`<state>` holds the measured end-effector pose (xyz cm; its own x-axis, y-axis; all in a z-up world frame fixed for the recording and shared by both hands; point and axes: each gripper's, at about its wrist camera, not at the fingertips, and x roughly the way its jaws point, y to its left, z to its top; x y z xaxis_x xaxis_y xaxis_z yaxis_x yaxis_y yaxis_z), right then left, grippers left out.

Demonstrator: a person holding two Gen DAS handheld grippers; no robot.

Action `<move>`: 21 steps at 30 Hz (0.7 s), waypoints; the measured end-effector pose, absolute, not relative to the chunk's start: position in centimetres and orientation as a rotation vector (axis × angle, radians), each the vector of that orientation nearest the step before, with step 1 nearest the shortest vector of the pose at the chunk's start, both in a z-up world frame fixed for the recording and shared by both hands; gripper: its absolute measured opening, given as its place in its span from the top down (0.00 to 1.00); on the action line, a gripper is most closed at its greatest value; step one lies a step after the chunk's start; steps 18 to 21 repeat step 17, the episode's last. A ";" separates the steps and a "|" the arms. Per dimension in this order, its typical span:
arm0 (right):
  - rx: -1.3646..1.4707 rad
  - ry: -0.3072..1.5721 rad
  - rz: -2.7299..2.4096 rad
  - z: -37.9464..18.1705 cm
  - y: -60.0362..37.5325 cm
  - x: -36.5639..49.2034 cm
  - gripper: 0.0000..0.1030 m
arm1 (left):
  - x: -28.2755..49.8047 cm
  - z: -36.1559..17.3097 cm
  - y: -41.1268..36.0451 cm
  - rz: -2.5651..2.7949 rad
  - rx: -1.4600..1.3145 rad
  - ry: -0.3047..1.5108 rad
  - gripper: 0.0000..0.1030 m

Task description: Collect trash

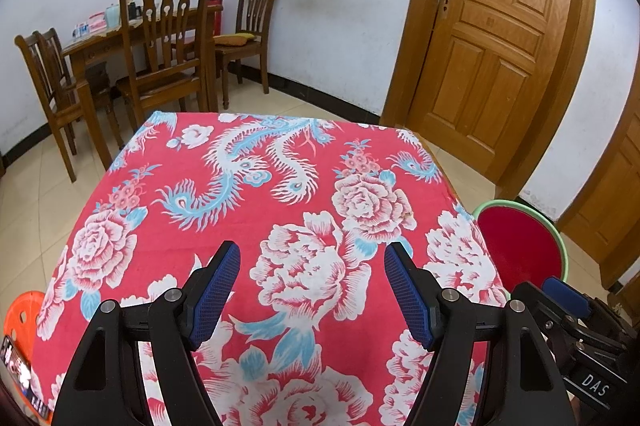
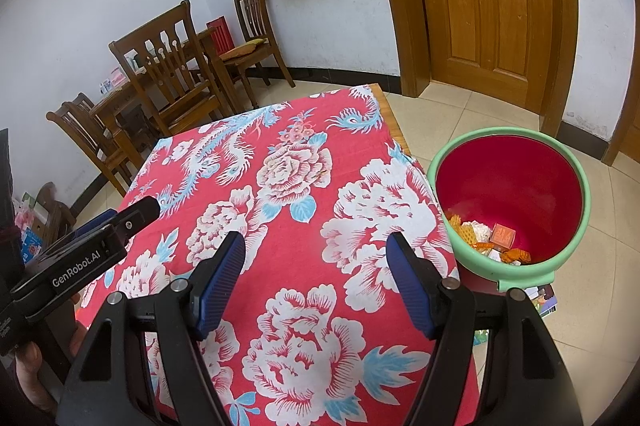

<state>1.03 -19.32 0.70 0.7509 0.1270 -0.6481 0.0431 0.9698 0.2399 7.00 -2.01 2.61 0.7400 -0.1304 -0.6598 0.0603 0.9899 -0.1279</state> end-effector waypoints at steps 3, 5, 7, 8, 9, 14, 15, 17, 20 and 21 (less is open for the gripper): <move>0.249 0.723 0.046 0.7 -19.3 1.0 0.29 | 6.9 2.4 -1.9 -0.106 -0.101 0.732 0.26; 0.248 0.723 0.046 0.7 -19.3 1.1 0.29 | 6.9 2.4 -1.9 -0.106 -0.101 0.732 0.26; 0.248 0.722 0.046 0.8 -19.4 1.1 0.29 | 7.0 2.4 -1.9 -0.106 -0.101 0.732 0.27; 0.247 0.722 0.047 0.8 -19.4 1.1 0.29 | 6.9 2.3 -1.9 -0.105 -0.101 0.733 0.26; 0.247 0.722 0.046 0.7 -19.3 1.1 0.29 | 6.9 2.3 -1.9 -0.105 -0.101 0.733 0.26; 0.248 0.725 0.047 0.7 -19.4 1.1 0.29 | 6.8 2.0 -1.8 -0.104 -0.100 0.737 0.26; 0.248 0.724 0.046 0.8 -19.4 1.1 0.29 | 6.8 1.9 -1.8 -0.104 -0.100 0.738 0.26; 0.248 0.725 0.045 0.6 -19.4 1.0 0.29 | 7.0 1.7 -1.8 -0.102 -0.099 0.744 0.26; 0.248 0.725 0.045 0.6 -19.4 1.0 0.29 | 7.0 1.7 -1.8 -0.102 -0.099 0.744 0.26; 0.248 0.725 0.045 0.6 -19.4 1.0 0.29 | 7.0 1.7 -1.8 -0.102 -0.099 0.744 0.26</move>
